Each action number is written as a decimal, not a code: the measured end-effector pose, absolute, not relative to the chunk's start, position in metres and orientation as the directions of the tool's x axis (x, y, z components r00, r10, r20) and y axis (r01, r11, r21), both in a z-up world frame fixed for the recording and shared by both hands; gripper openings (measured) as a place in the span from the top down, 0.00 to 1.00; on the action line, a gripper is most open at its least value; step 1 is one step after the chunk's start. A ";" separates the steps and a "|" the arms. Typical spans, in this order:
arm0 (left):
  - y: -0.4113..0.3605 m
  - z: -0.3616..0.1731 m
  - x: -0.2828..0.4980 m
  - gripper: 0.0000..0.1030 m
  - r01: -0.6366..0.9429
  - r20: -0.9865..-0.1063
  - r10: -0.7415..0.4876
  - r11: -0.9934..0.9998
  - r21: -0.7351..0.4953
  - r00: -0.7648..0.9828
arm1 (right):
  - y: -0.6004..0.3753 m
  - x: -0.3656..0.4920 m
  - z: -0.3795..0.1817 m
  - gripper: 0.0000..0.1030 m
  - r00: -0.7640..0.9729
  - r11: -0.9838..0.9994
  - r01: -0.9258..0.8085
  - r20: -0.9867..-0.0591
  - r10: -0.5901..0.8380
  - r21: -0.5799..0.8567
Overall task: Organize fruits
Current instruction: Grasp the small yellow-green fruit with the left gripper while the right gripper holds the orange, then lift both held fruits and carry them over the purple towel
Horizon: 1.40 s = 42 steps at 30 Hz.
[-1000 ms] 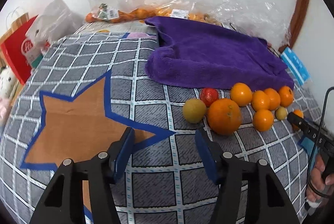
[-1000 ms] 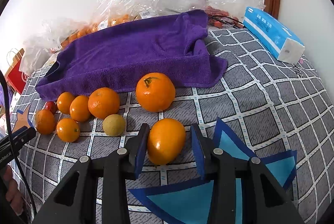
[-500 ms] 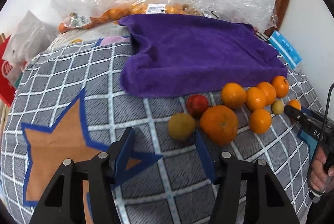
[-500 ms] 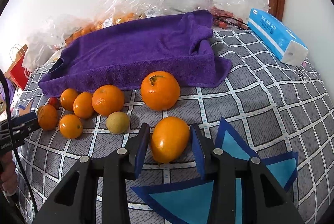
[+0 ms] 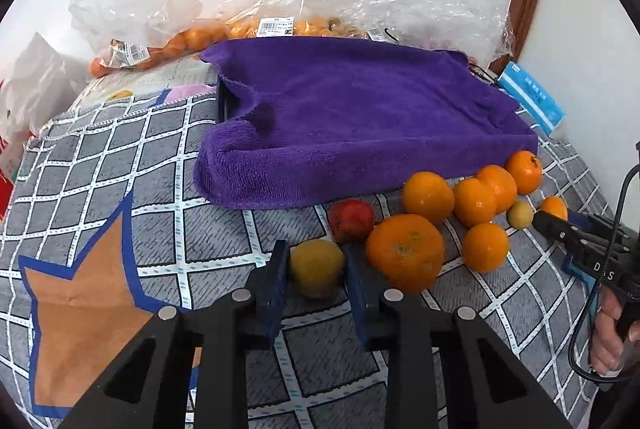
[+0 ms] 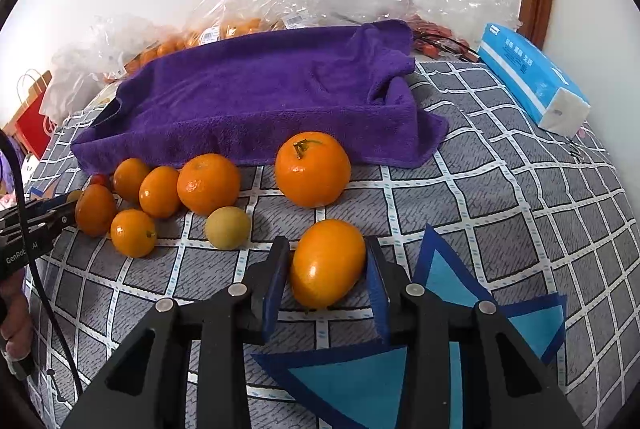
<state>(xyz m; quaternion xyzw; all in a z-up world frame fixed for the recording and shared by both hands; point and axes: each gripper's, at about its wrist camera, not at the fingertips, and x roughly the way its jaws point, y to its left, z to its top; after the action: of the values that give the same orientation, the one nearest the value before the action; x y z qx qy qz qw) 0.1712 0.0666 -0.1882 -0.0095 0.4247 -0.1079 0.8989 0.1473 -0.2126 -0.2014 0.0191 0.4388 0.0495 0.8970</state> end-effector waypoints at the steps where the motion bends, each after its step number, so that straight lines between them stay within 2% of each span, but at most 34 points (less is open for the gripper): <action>1: 0.069 -0.188 0.171 0.75 0.187 -0.759 -0.216 0.974 -0.126 0.615 | -0.213 0.147 -0.202 0.62 0.610 0.994 -0.072 -0.785 0.110 0.083; 7: 0.084 -0.191 0.173 0.74 0.178 -0.735 -0.299 0.954 -0.241 0.609 | -0.212 0.146 -0.202 0.62 0.610 0.994 -0.073 -0.785 0.109 0.081; 13: 0.085 -0.187 0.165 0.74 0.163 -0.710 -0.285 0.958 -0.237 0.643 | -0.211 0.146 -0.202 0.62 0.611 0.994 -0.074 -0.785 0.106 0.076; 15: 0.091 -0.182 0.159 0.74 0.149 -0.682 -0.284 0.957 -0.251 0.674 | -0.213 0.145 -0.201 0.67 0.613 0.994 -0.071 -0.782 0.112 0.087; 19: 0.098 -0.176 0.152 0.74 0.133 -0.642 -0.274 0.956 -0.259 0.716 | -0.218 0.144 -0.200 0.67 0.618 0.988 -0.078 -0.772 0.151 0.131; 29: 0.095 -0.175 0.156 0.74 0.137 -0.639 -0.276 0.956 -0.259 0.718 | -0.216 0.141 -0.197 0.67 0.637 0.991 -0.067 -0.760 0.132 0.117; 36: 0.099 -0.168 0.147 0.74 0.133 -0.597 -0.265 0.958 -0.255 0.757 | -0.214 0.136 -0.191 0.67 0.652 0.994 -0.060 -0.750 0.112 0.096; 42: 0.097 -0.160 0.142 0.74 0.133 -0.571 -0.249 0.962 -0.238 0.782 | -0.207 0.127 -0.174 0.67 0.663 0.986 -0.106 -0.730 0.165 0.126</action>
<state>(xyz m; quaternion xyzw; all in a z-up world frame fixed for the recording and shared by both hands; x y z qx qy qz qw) 0.1423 0.0970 -0.1600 -0.0925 0.3139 -0.1015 0.9395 0.1265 -0.2069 -0.1741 0.0363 0.4038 0.0744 0.9111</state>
